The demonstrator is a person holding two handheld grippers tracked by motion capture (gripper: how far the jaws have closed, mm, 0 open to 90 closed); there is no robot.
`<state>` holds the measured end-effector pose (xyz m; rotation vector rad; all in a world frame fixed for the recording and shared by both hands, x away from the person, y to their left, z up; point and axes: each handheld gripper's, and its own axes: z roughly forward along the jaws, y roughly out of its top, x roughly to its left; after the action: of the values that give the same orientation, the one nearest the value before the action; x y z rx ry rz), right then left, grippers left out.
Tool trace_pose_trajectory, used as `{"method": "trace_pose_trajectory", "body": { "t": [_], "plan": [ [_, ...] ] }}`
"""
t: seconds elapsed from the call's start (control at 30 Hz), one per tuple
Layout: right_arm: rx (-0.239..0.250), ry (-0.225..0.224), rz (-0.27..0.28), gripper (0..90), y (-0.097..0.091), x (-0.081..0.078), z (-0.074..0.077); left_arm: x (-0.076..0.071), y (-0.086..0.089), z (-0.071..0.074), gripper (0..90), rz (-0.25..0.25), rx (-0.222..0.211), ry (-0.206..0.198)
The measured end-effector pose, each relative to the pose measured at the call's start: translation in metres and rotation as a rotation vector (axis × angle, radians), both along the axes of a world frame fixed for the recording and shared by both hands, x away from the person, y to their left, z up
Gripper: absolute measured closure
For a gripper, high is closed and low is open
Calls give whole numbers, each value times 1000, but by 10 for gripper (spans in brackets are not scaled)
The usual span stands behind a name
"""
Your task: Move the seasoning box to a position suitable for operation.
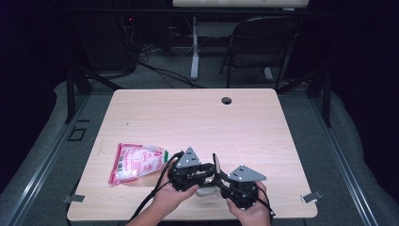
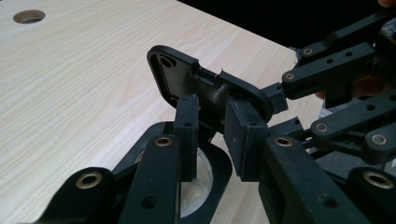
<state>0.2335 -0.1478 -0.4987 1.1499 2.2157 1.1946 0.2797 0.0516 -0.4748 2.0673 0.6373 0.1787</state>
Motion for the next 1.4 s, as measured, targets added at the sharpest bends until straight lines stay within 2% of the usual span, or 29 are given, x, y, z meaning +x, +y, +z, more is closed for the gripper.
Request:
{"method": "trace_pose_trajectory", "body": {
  "t": [0.17,0.3,0.5,0.67,0.77,1.0,1.23,1.4],
  "plan": [
    [21,-4,-8,723,-3,0,0,2,6,-5,683,32,-1,-4],
    [26,-5,-12,732,-5,-1,1,4,12,-11,636,60,14,-10],
    [40,0,-17,737,-7,-1,0,6,22,-24,631,98,49,2],
    [44,5,-19,742,-9,-1,1,8,25,-31,629,121,59,3],
    [46,4,-21,745,-9,-1,0,9,26,-36,630,129,72,6],
    [63,12,-32,759,-12,-1,0,8,27,-39,631,132,70,-9],
    [69,15,-43,779,-17,-1,0,10,26,-43,630,149,102,-15],
    [78,19,-45,787,-19,-1,0,11,26,-46,644,146,85,-5]
  ]
}}
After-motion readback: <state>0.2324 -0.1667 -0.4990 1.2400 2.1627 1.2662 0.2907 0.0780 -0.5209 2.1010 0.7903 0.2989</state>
